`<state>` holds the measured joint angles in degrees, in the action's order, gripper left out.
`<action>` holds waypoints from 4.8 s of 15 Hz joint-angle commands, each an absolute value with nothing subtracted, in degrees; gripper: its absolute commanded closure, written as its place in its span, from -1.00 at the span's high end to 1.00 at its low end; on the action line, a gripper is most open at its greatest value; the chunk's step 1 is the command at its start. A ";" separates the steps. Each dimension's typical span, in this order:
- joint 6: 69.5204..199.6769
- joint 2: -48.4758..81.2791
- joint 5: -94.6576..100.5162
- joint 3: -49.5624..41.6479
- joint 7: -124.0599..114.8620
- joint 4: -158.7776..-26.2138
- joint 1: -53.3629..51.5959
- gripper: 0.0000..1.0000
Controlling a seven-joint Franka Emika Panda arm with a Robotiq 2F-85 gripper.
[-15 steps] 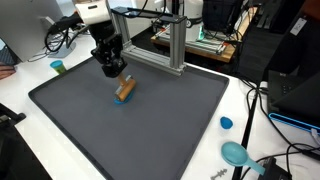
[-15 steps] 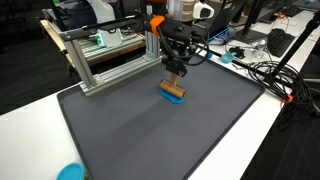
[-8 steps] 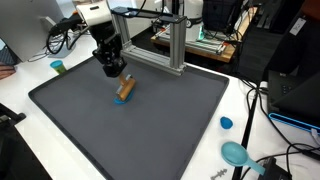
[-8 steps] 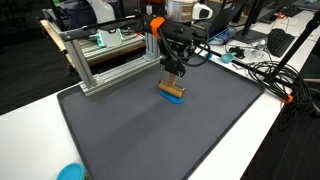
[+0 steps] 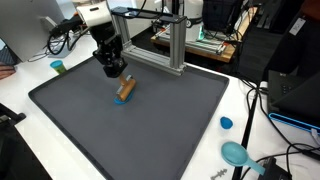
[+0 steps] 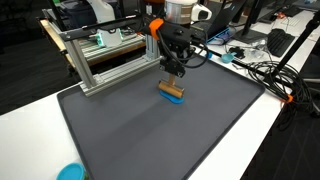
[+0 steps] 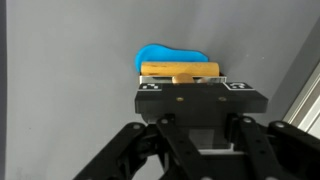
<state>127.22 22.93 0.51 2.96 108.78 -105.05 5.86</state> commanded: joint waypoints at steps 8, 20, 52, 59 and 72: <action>125.14 24.67 -9.50 5.70 115.22 -105.80 8.14 -0.57; 125.62 20.72 -10.50 3.44 116.61 -104.82 9.10 -0.57; 129.19 28.24 -0.66 0.04 103.51 -103.76 7.67 -0.57; 129.04 27.58 4.31 -0.73 98.19 -103.17 7.22 -0.57; 115.43 7.78 -18.21 2.01 108.03 -104.39 10.59 -0.57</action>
